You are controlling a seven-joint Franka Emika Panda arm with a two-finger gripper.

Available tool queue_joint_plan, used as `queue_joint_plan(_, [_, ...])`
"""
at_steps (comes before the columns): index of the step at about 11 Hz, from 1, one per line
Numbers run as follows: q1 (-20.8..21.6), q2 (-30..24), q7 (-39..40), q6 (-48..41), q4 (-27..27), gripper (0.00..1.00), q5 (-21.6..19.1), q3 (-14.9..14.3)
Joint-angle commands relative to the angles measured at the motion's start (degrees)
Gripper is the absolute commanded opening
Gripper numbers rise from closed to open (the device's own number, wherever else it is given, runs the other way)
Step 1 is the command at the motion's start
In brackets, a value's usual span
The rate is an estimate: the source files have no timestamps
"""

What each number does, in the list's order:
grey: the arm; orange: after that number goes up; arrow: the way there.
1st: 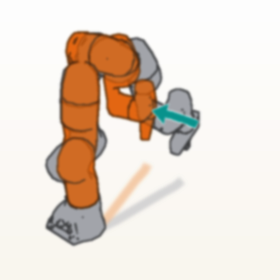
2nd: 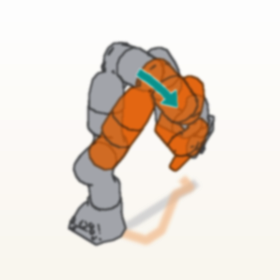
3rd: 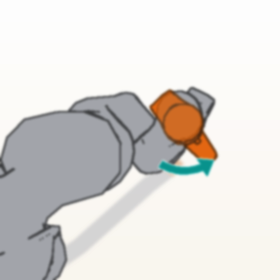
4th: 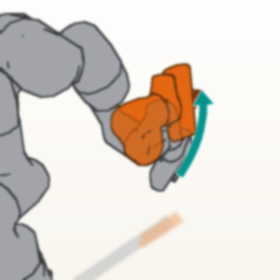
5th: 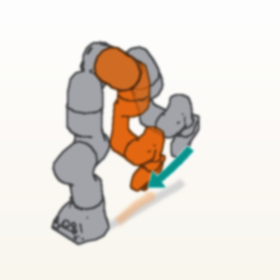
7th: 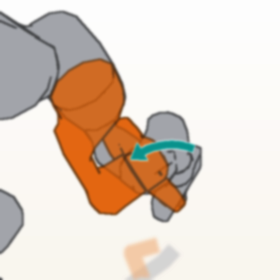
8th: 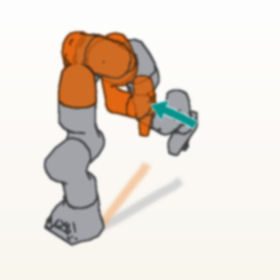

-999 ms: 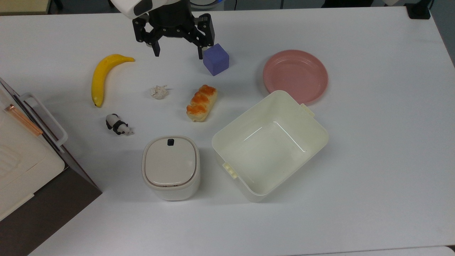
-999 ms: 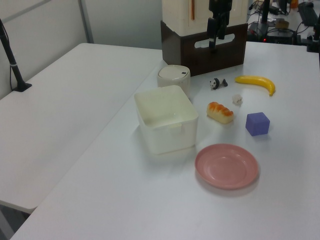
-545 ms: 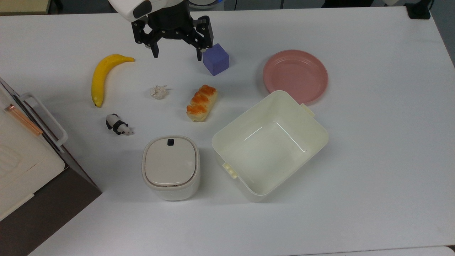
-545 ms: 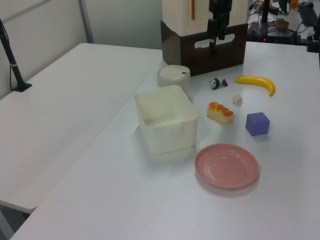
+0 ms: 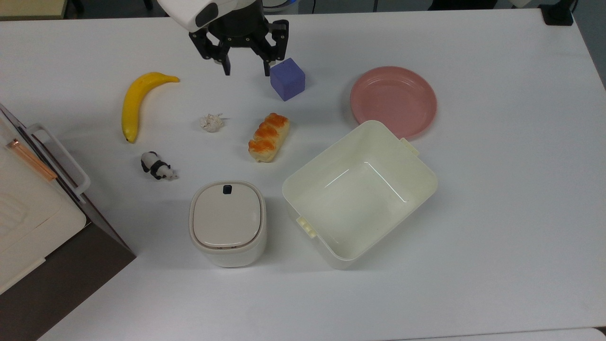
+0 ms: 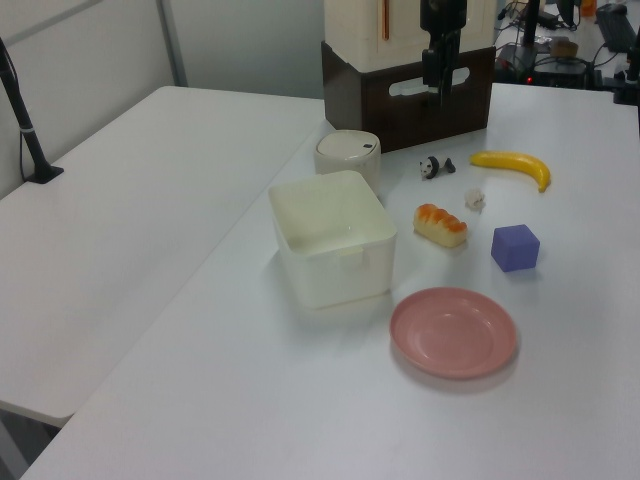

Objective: Open the trash can
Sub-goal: 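Move the gripper over the cream trash can and lower to its lid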

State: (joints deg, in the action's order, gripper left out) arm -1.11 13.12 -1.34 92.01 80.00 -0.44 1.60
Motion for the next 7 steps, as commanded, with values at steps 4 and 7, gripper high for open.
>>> queue_joint_plan(4, [0.41,2.6,-4.98,23.86,1.56,0.0,0.43,0.07])
queue_joint_plan(7, [0.32,6.73,-5.08,27.26,1.39,0.0,0.97,-0.11])
